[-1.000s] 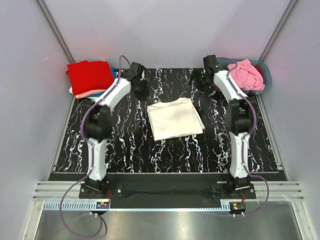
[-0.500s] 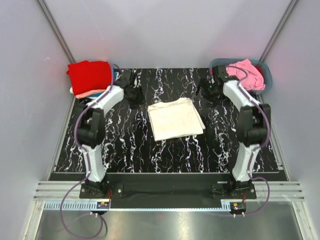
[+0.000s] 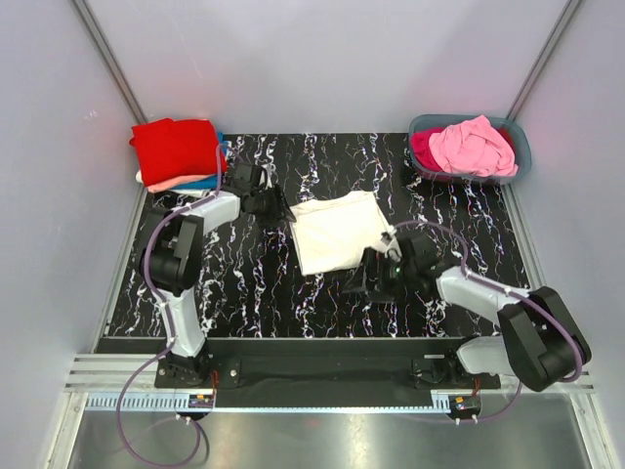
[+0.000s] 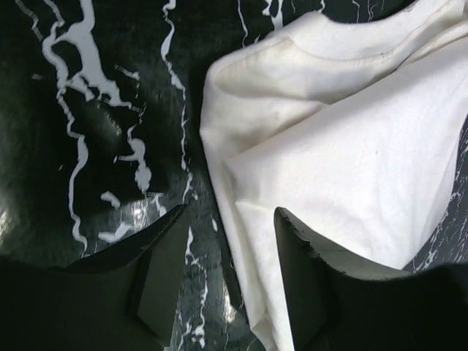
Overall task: Fold and stack the t-shirts
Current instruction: Neatly place the folded tshirt to the corner
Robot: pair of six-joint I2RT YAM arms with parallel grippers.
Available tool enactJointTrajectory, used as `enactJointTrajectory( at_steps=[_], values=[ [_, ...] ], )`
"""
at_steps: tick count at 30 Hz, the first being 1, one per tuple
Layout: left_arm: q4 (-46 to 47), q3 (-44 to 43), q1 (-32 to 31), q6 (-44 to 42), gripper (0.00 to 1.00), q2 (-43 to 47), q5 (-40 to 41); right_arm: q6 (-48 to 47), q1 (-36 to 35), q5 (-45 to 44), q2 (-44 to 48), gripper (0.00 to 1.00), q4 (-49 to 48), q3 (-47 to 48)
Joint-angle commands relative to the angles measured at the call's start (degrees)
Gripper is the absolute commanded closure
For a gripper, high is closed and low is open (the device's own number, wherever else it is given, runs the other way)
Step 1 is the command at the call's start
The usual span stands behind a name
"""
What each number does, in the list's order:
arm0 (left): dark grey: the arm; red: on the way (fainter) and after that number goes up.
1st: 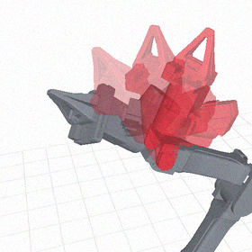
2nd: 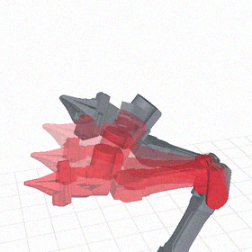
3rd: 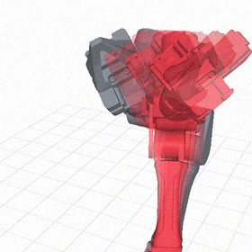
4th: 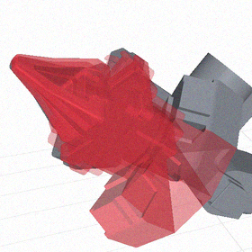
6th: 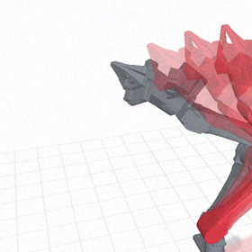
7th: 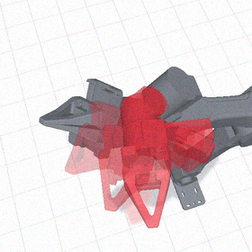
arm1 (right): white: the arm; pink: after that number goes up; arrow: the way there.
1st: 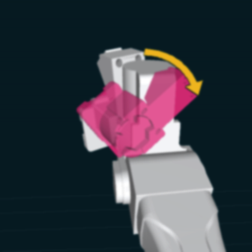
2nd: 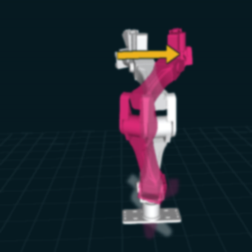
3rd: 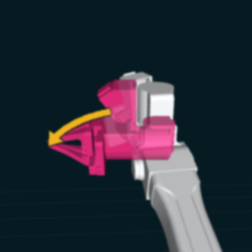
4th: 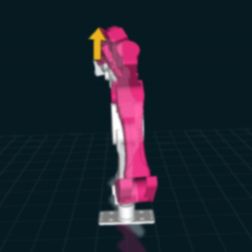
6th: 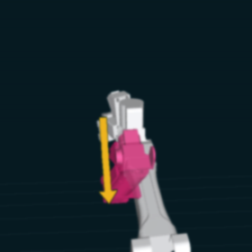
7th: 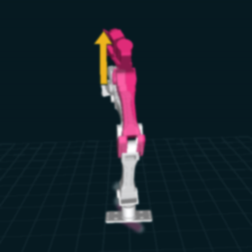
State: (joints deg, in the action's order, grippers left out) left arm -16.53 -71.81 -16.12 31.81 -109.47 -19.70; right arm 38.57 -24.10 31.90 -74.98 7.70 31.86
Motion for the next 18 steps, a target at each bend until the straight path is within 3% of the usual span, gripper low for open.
enactJointTrajectory(
  at_steps=[1,10,14,18],
  values=[
    [7.5,-1.9,0.1,-1.2,0.45,-3.1,-3.8,6.6,-4.1,3.1,2.6,0.00,-20.0,-6.0],
    [10.2,-0.8,-0.5,0.4,0.50,-8.0,-2.0,5.8,-4.5,2.3,0.8,0.00,-22.8,-6.7],
    [11.4,-1.2,-2.2,0.7,0.63,-10.4,-2.8,5.8,-4.6,2.1,-0.4,0.00,-22.7,-6.5],
    [10.9,-3.3,-2.5,1.3,0.94,-12.0,-3.8,5.7,-4.5,2.0,-0.9,0.00,-22.6,-6.4]
  ],
)
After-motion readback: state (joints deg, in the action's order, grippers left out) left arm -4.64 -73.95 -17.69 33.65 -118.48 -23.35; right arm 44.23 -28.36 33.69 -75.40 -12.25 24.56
